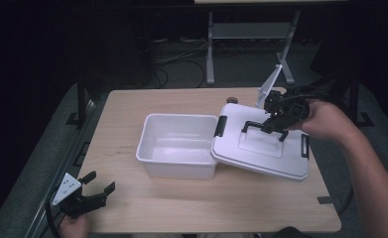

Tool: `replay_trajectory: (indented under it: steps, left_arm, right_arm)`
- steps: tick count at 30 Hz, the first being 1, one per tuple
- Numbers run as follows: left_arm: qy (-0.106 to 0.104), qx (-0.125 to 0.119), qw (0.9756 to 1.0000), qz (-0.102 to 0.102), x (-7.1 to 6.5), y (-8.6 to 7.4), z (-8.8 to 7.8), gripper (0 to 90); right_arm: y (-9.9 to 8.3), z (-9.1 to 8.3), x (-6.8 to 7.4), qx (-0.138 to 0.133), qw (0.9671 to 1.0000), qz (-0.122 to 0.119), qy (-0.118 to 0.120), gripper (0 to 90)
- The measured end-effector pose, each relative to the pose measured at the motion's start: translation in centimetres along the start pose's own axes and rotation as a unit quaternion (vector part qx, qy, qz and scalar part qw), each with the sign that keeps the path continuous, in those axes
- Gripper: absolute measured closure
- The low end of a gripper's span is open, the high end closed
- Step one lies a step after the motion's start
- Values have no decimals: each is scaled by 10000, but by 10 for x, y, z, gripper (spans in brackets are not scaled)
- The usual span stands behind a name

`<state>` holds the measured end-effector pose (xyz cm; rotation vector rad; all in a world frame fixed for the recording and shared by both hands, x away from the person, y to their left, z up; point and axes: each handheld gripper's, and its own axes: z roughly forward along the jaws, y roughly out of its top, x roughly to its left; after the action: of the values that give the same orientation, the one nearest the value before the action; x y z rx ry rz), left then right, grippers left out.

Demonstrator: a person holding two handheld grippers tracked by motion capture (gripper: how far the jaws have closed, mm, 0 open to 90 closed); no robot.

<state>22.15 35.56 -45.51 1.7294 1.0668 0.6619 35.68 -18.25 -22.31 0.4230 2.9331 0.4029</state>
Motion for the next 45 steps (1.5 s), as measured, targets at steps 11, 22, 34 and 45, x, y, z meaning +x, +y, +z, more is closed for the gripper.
replay_trajectory:
  steps: [11, 22, 34, 45]
  left_arm:
    - [-2, -2, 10000, 2, 0, 0, 0, 150]
    - [-26, 45, 10000, 34, -1, 0, 1, 151]
    - [-15, 48, 10000, 36, -1, 0, 1, 150]
    - [11, 40, 10000, 44, 0, 0, -1, 150]
  right_arm:
    - [30, 7, 2, -13, 9997, -252, 48, 844]
    - [55, 11, 3, -39, 9986, -522, 39, 844]
    - [84, 23, 5, -26, 9979, -634, 95, 844]
    - [110, 34, 8, -58, 9970, -761, 154, 844]
